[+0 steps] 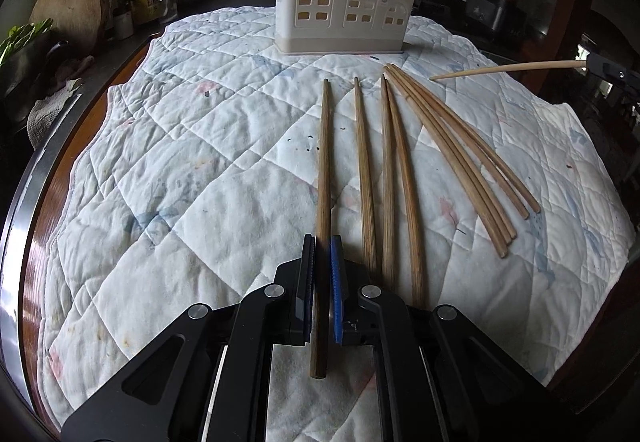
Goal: Organize utensils
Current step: 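Lift the left tool's chopstick toward the white holder while the right tool carries its chopstick there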
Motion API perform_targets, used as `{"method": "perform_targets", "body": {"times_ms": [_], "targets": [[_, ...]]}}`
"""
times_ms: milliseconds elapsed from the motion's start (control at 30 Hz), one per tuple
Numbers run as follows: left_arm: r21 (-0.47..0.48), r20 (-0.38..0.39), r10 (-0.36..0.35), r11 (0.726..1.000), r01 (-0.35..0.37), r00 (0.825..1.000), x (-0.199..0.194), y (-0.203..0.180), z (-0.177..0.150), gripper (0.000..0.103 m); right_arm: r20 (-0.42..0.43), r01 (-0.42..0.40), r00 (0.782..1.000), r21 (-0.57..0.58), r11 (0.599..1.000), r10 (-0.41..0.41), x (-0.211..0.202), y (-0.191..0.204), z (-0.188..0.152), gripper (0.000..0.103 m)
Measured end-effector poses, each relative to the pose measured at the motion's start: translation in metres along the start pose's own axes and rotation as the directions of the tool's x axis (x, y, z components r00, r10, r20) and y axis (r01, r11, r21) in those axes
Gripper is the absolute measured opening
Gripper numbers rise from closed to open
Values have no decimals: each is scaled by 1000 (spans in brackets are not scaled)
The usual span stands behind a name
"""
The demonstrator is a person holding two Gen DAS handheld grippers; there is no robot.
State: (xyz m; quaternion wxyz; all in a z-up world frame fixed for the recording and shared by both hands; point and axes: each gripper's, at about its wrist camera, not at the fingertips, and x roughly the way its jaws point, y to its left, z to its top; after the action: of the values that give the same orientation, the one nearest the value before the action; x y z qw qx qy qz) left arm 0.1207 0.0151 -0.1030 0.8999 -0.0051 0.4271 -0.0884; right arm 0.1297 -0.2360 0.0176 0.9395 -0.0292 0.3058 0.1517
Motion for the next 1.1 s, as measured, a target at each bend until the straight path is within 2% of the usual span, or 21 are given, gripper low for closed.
{"method": "perform_targets", "body": {"times_ms": [433, 633, 967, 1100], "targets": [[-53, 48, -4, 999, 6, 999, -14, 2, -5, 6, 11, -6, 1000, -10, 1000, 6, 0, 5, 12, 7], [-62, 107, -24, 998, 31, 994, -45, 7, 12, 6, 12, -10, 1000, -27, 1000, 11, 2, 9, 23, 7], [-25, 175, 2, 1000, 3, 984, -73, 8, 39, 6, 40, -36, 998, -42, 998, 38, -3, 17, 44, 7], [-7, 203, -5, 1000, 6, 979, -84, 6, 60, 6, 54, -44, 997, -42, 998, 46, -5, 14, 65, 7]]}}
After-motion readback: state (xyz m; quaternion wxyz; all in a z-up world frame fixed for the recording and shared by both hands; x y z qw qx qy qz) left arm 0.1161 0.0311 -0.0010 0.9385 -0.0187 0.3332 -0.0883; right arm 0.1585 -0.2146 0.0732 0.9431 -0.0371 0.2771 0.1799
